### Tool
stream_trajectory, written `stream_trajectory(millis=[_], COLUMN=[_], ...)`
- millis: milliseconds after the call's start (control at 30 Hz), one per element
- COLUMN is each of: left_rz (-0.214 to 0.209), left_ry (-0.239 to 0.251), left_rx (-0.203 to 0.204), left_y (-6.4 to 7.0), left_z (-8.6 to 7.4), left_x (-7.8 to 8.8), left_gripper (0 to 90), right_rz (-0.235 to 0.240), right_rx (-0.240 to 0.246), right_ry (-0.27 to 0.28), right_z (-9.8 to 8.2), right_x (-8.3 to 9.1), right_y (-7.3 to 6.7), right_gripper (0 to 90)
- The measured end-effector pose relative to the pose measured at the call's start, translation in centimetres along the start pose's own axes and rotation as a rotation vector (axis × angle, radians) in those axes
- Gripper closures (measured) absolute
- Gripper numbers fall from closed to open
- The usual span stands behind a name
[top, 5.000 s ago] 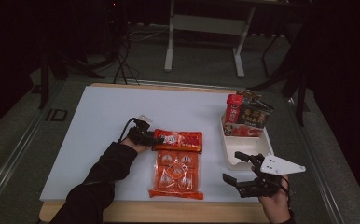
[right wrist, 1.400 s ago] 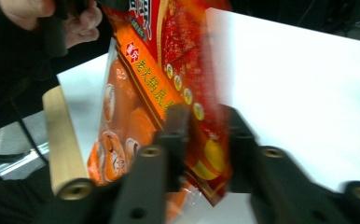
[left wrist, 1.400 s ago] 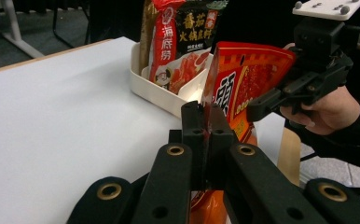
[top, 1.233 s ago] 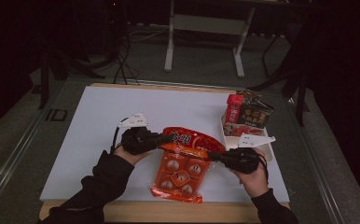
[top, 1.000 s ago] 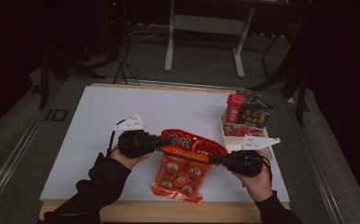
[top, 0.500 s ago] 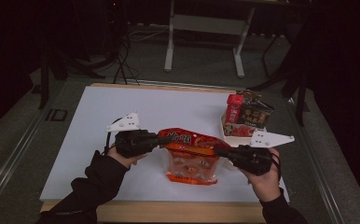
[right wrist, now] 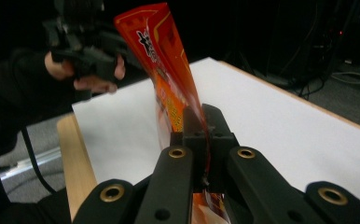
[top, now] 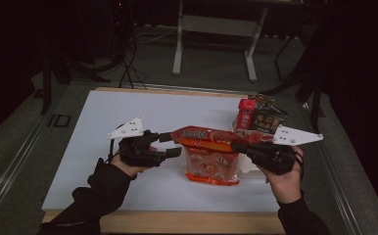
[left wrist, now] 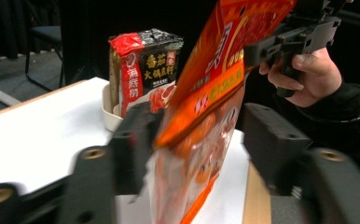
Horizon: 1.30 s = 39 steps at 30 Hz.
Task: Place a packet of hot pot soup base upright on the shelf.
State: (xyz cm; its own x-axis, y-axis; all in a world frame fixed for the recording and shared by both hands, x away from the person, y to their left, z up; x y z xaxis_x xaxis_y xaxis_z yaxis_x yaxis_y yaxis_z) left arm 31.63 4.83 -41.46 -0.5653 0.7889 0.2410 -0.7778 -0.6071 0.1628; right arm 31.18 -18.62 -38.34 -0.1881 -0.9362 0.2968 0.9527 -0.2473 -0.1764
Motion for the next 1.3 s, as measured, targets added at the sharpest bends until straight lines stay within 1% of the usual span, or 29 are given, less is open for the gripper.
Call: stream_trajectory(millis=[33,67,100,133,200,233,267,333,367,400,433,467,500,600,633,667,700,733,800,833,867,967,1000,1100,1133,1167,1200,1233,1300], left_rz=[0.000,0.000,0.006,0.006,0.027,0.042,0.058,0.086,0.095,0.105,0.109,0.109,0.120,0.130,0.125,0.126,0.129,0.126,0.131,0.128,0.140,0.149,0.153,0.154,0.154,0.155,0.160,0.160,0.162], left_ry=[0.000,0.000,0.009,0.001,-0.003,0.004,0.011,0.006,0.005,0.004,0.010,0.010,0.004,-0.004,-0.008,-0.007,-0.007,-0.012,-0.030,-0.031,-0.034,-0.044,-0.045,-0.044,-0.044,-0.047,-0.050,-0.050,-0.049], left_rx=[0.000,0.000,0.021,0.018,0.028,0.025,0.022,0.007,0.008,0.009,0.021,0.021,0.025,0.027,0.027,0.026,0.022,0.020,0.011,0.006,-0.002,-0.016,-0.022,-0.016,-0.020,-0.023,-0.017,-0.017,-0.012], left_y=[0.0,0.0,-0.2,-0.2,-0.3,-0.4,-0.5,-0.6,-0.6,-0.7,-0.8,-0.8,-0.9,-0.9,-0.9,-0.8,-0.8,-0.8,-0.8,-0.8,-0.8,-0.7,-0.8,-0.7,-0.7,-0.7,-0.7,-0.7,-0.8], left_z=[0.0,0.0,-0.2,-0.5,-0.7,-0.9,-1.0,-1.4,-1.7,-1.9,-2.4,-2.4,-2.8,-3.8,-4.1,-4.3,-4.6,-4.9,-5.6,-6.1,-6.5,-7.6,-7.9,-8.7,-9.0,-9.3,-9.8,-9.8,-10.2], left_x=[0.0,0.0,0.2,0.2,0.3,0.3,0.3,0.4,0.4,0.5,0.6,0.6,0.6,0.7,0.8,0.8,0.9,1.0,1.1,1.1,1.1,1.3,1.4,1.6,1.7,1.7,1.7,1.7,1.8], left_gripper=[36.2,36.2,24.7,24.7,12.3,12.3,9.3,2.4,1.9,1.9,1.9,1.9,1.9,1.9,1.9,1.9,1.9,1.9,1.9,1.9,1.9,1.9,1.9,1.9,1.9,1.9,1.9,1.9,1.9], right_rz=[0.000,-0.005,-0.004,-0.004,-0.018,-0.018,-0.029,-0.040,-0.051,-0.051,-0.063,-0.063,-0.075,-0.093,-0.096,-0.112,-0.112,-0.116,-0.118,-0.128,-0.133,-0.168,-0.168,-0.193,-0.208,-0.208,-0.222,-0.222,-0.238], right_rx=[0.000,0.004,0.006,0.006,0.011,0.011,0.014,0.020,0.026,0.026,0.023,0.023,0.025,0.030,0.029,0.030,0.030,0.025,0.025,0.025,0.026,0.023,0.023,0.020,0.018,0.018,0.012,0.012,0.002], right_ry=[0.000,0.003,0.019,0.019,0.035,0.035,0.045,0.057,0.067,0.067,0.080,0.080,0.085,0.100,0.101,0.111,0.111,0.120,0.122,0.126,0.132,0.149,0.149,0.158,0.157,0.157,0.156,0.156,0.154], right_z=[0.0,0.2,0.8,0.8,1.6,1.6,1.9,2.5,3.0,3.0,3.5,3.5,3.7,4.3,4.4,4.7,4.7,5.0,5.1,5.2,5.4,5.7,5.7,5.8,5.8,5.8,5.7,5.7,5.5], right_x=[0.0,0.2,0.6,0.6,1.1,1.1,1.3,1.7,2.1,2.1,2.4,2.4,2.6,3.2,3.4,3.8,3.8,4.3,4.6,4.9,5.2,6.5,6.5,7.5,8.1,8.1,8.7,8.7,9.3], right_y=[0.0,0.1,0.3,0.3,0.5,0.5,0.7,0.9,1.2,1.2,1.6,1.6,1.7,2.1,2.2,2.5,2.5,2.8,2.9,3.0,3.2,3.7,3.7,4.1,4.5,4.5,4.9,4.9,5.4], right_gripper=[90.0,90.0,90.0,90.0,90.0,90.0,90.0,90.0,90.0,90.0,90.0,90.0,90.0,90.0,90.0,90.0,90.0,90.0,90.0,90.0,90.0,90.0,90.0,90.0,90.0,90.0,90.0,90.0,90.0])
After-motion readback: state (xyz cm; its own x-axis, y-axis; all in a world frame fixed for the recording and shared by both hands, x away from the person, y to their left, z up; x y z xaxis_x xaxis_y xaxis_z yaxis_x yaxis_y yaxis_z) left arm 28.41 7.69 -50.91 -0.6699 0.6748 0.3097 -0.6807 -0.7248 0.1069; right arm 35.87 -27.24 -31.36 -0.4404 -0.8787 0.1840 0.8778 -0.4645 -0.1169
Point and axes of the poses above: each handheld gripper's, and its own axes: x roughly backward along the jaws, z roughly out of its top, y roughly to its right, the point moved 8 cm from there along -x, roughly forward along the jaws, and after that the axes turned 15 degrees about z, right-handed, at the moved point
